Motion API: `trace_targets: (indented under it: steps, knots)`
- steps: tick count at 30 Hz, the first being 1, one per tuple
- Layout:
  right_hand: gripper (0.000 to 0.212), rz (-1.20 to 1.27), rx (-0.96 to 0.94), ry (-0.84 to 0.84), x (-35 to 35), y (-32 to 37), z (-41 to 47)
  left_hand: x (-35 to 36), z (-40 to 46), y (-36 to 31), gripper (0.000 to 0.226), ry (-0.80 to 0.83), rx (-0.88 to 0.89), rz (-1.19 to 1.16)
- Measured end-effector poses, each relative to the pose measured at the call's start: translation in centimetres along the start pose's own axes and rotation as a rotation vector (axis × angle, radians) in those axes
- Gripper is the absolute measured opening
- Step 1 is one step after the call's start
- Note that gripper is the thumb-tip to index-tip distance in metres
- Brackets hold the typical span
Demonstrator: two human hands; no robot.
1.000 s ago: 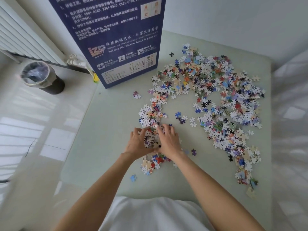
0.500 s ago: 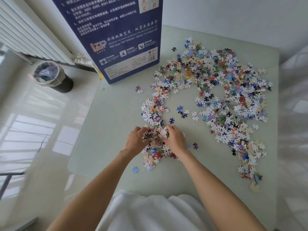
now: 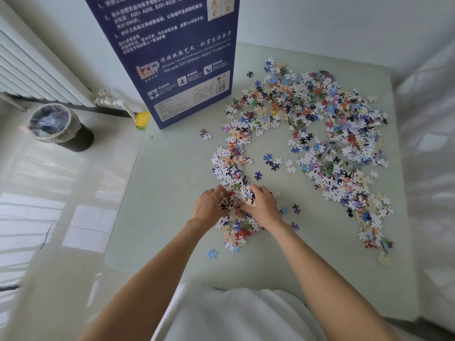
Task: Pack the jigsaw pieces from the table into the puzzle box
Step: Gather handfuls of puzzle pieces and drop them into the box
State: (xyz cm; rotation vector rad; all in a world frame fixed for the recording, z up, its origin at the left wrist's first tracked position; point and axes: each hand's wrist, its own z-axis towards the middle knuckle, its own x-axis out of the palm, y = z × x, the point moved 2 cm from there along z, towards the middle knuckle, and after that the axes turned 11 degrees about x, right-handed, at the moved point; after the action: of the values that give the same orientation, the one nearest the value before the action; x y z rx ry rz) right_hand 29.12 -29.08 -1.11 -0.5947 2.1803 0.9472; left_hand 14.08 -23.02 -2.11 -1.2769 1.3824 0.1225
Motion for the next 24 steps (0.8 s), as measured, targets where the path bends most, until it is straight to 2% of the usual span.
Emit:
trace_targets:
  steps: [4,10,14,18,24]
  knots:
    - [0.049,-0.04,0.003,-0.022,0.5,0.6,-0.6,-0.1,-0.1,0.5,0.04,-0.002,0.039,0.032]
    - [0.038,0.05,0.022,-0.074,0.3,0.7,-0.9,-0.7,-0.8,1.2,0.038,-0.047,0.043,-0.079]
    - [0.027,0.061,-0.04,-0.125,-1.2,0.8,-0.9,-2.2,-1.2,1.3,0.033,-0.107,0.046,-0.131]
    - [0.03,-0.01,-0.12,-0.137,-3.2,1.0,-1.0,-4.0,-1.6,1.1,0.028,-0.143,0.031,-0.186]
    - [0.023,-0.032,-0.179,-0.126,-7.3,3.1,-0.7,-7.0,-1.0,-0.1,0.027,-0.143,0.093,-0.123]
